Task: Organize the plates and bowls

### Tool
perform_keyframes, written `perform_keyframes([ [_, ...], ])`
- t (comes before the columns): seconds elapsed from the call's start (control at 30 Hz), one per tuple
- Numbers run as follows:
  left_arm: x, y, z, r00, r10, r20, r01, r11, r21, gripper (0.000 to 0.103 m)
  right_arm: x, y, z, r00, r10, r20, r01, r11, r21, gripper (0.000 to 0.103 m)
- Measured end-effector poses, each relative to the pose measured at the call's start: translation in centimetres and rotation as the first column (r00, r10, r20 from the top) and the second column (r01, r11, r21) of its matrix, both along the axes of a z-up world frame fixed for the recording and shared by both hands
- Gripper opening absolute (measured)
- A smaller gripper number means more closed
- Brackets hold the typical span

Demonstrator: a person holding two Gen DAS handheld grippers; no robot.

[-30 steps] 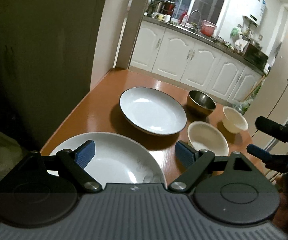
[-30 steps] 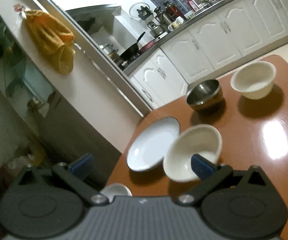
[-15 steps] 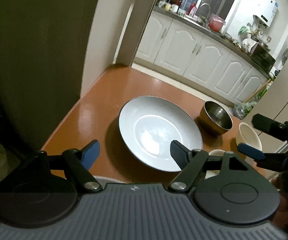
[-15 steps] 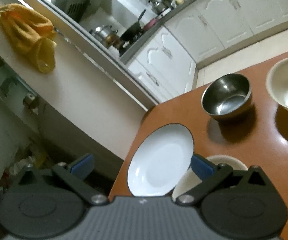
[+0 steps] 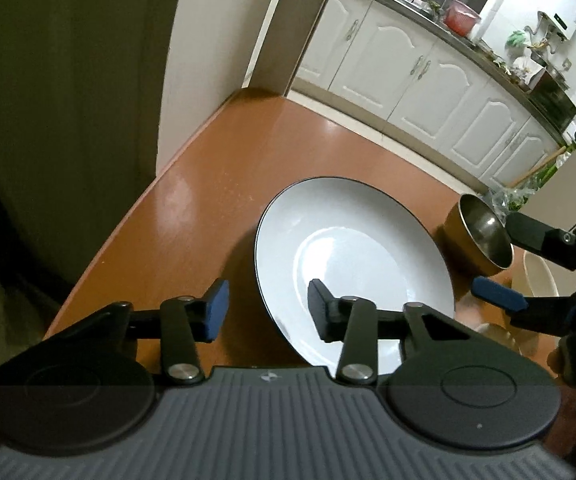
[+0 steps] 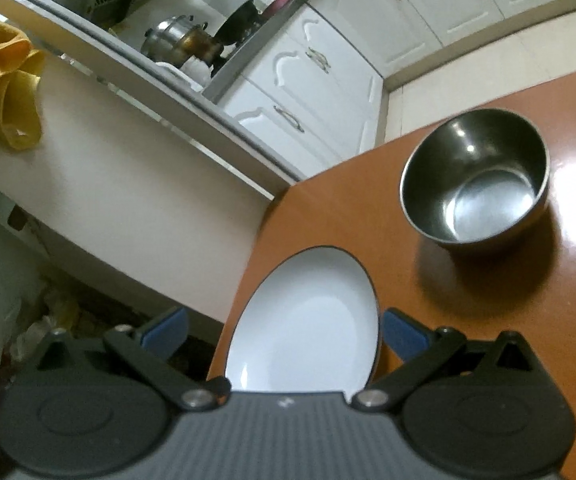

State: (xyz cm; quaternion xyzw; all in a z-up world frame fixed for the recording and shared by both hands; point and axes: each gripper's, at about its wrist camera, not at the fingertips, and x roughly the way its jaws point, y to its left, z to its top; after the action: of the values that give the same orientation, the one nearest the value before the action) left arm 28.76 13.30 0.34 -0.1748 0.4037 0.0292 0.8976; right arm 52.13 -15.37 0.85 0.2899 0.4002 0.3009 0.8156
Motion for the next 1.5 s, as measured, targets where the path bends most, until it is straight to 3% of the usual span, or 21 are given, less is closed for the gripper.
perform_keyframes([
  [0.53, 1.3, -0.6, -1.2, 0.999, -0.029, -0.023, 0.028, 0.999, -0.015, 0.034, 1.5, 1.1, -0.5, 0.999, 0.023, -0.041, -0.025, 0.999, -0.038, 0.103],
  [1.03, 1.0, -0.2, -0.3, 1.000, 0.022, -0.007, -0.023, 0.999, -0.041, 0.031, 1.1, 1.7, -0.3, 0.999, -0.008, -0.044, 0.006, 0.998, -0.057, 0.103],
  [1.5, -0.6, -0.3, 0.4, 0.999, 0.019, 0.039, -0.018, 1.000, -0.016, 0.031, -0.4, 1.3, 0.0, 1.000, -0.003, 0.024, 0.003, 1.000, -0.019, 0.103],
])
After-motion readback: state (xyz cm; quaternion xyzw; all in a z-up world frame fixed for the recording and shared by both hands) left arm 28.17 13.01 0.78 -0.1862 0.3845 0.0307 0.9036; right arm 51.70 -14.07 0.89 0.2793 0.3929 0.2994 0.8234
